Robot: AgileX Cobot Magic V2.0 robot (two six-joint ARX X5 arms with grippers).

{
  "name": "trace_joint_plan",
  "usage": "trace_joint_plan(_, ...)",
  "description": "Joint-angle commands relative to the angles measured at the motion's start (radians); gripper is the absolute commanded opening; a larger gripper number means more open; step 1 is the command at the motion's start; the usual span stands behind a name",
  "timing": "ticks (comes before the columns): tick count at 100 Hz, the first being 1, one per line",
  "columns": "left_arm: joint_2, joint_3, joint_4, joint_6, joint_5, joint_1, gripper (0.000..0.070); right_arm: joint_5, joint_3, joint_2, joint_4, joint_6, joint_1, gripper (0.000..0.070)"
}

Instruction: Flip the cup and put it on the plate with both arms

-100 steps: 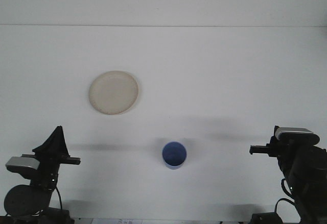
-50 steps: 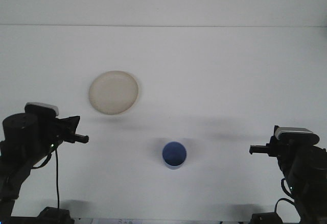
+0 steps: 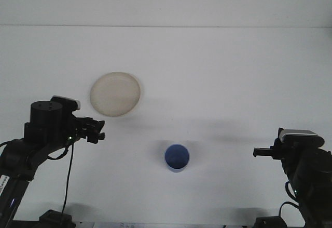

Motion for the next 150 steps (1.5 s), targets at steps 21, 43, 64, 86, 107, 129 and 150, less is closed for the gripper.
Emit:
trace_joint_plan(21,0.103,0.038,0.050,-0.049,0.057,-0.242,0.0425,0.000,0.011,0.006,0.012,0.006,-0.001,0.0000)
trace_joint_plan(43,0.279,0.142,0.061,-0.024,0.055,-0.421,0.0424,0.000,0.011,0.006,0.012,0.006,-0.001,0.0000)
trace_joint_plan(64,0.444,0.266,0.034,0.036,0.019,-0.521,0.0424,0.000,0.011,0.006,0.012,0.006,-0.001,0.0000)
trace_joint_plan(86,0.557,0.312,-0.007,0.083,-0.061,-0.582,0.0424,0.000,0.011,0.006,0.012,0.006,-0.001,0.0000)
trace_joint_plan(107,0.608,0.312,-0.013,0.089,-0.063,-0.592,0.0423,0.000,0.011,0.006,0.012,0.006,-0.001,0.0000)
trace_joint_plan(129,0.687,0.312,-0.008,0.095,-0.077,-0.592,0.0416,0.000,0.011,0.006,0.012,0.006,-0.001,0.0000)
trace_joint_plan(150,0.739,0.312,-0.013,0.095,-0.077,-0.600,0.0071,0.000,0.011,0.006,0.012,0.006,-0.001,0.0000)
